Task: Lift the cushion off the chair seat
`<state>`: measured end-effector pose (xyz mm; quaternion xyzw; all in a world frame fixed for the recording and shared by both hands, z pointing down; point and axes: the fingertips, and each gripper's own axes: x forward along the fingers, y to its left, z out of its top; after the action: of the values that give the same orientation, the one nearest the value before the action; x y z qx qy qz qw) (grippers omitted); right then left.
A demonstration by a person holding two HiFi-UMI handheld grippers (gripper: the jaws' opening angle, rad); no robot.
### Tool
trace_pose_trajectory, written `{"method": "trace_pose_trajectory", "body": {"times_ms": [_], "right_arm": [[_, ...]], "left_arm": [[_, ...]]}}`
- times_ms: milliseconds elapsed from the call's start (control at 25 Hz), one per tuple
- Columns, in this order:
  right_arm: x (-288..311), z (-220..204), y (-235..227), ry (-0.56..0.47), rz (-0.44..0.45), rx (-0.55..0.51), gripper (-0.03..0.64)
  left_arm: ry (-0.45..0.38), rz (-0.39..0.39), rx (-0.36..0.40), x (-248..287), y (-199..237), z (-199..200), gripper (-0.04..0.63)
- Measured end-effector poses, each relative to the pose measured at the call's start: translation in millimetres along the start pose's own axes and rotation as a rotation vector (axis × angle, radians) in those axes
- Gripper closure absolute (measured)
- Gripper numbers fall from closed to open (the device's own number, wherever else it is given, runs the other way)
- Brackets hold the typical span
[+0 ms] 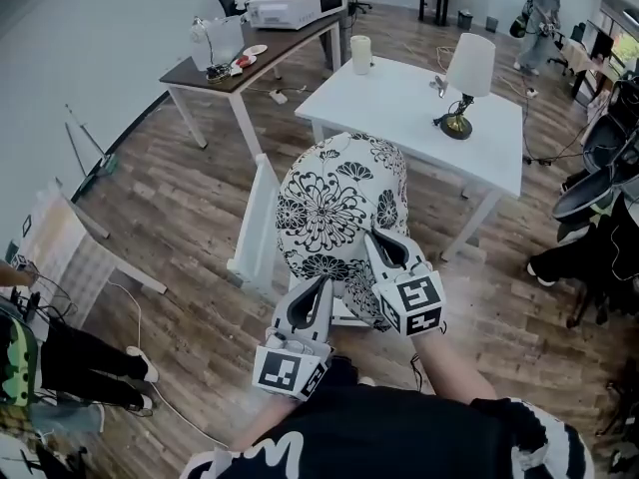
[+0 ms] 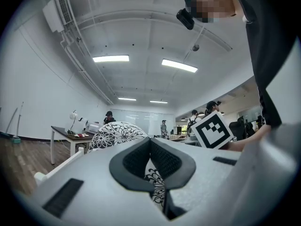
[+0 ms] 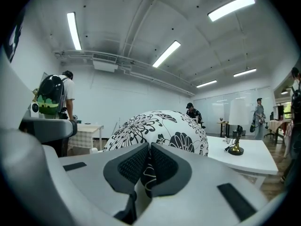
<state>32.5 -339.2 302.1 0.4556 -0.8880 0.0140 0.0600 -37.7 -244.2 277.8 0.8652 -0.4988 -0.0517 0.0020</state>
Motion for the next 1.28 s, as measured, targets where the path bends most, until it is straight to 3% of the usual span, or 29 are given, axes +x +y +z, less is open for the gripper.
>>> {"method": "trace_pose_trajectory", "body": {"times_ms": [680, 1040, 1280], "right_arm": [[-28.8, -1.6, 15.9, -0.001, -0.013, 0.04, 0.586], [-34.4, 8.3, 22.3, -0.018, -0.038, 0.04, 0.586], [-72.2, -14.3, 43.3, -0.028, -0.062, -0.007, 0.586]], "left_arm": [[0.024, 0.083, -0.063, -37.6, -3.7, 2.9, 0.591], [0.014, 0.06, -0.052, -44.0, -1.5, 13.6, 0.591], [-0.008, 0.044, -0.048, -83.0, -27.9, -5.8, 0.59]]}}
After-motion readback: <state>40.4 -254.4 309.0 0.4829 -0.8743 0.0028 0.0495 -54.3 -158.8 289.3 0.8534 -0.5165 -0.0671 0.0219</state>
